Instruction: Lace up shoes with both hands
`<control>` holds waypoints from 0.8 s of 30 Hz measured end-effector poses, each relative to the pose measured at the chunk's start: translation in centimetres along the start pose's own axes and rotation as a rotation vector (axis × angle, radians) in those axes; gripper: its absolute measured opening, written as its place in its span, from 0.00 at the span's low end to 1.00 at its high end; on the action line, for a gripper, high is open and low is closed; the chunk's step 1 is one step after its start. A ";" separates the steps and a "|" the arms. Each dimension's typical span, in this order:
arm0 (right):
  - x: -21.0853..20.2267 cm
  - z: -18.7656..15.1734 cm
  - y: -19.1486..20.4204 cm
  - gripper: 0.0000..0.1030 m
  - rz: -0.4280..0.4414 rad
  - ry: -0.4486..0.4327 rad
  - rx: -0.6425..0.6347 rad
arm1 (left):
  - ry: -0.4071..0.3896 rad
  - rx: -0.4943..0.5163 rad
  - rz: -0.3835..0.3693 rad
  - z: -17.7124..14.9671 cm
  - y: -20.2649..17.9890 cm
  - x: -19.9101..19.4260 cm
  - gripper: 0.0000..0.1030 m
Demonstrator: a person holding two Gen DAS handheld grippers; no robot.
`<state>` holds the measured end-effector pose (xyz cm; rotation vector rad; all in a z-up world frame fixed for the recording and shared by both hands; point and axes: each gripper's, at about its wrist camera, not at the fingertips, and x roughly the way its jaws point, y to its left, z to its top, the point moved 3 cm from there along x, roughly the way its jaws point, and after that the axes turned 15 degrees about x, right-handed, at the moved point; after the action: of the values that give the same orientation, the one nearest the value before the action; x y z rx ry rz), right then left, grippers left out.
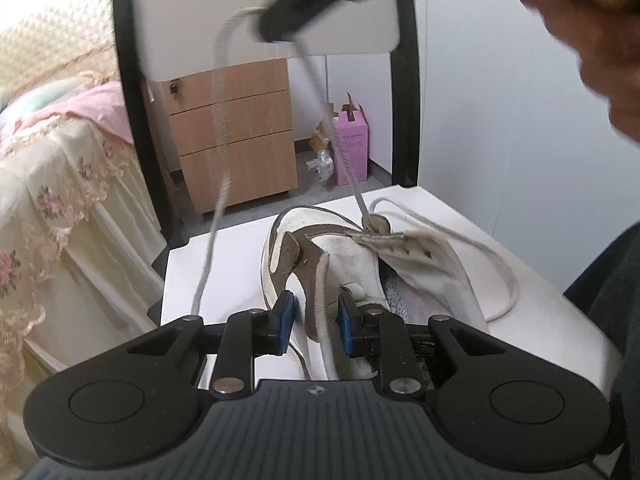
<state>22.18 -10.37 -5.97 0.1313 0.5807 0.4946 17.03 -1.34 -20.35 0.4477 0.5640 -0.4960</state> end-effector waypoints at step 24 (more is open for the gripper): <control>-0.1 -10.4 -17.4 0.07 -0.183 -0.021 0.788 | 0.213 -0.603 0.122 -6.4 6.3 -1.3 0.44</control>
<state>23.48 -25.79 -18.97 0.8235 0.7347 0.0633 17.09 7.41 -22.72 -0.0443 0.8495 -0.1441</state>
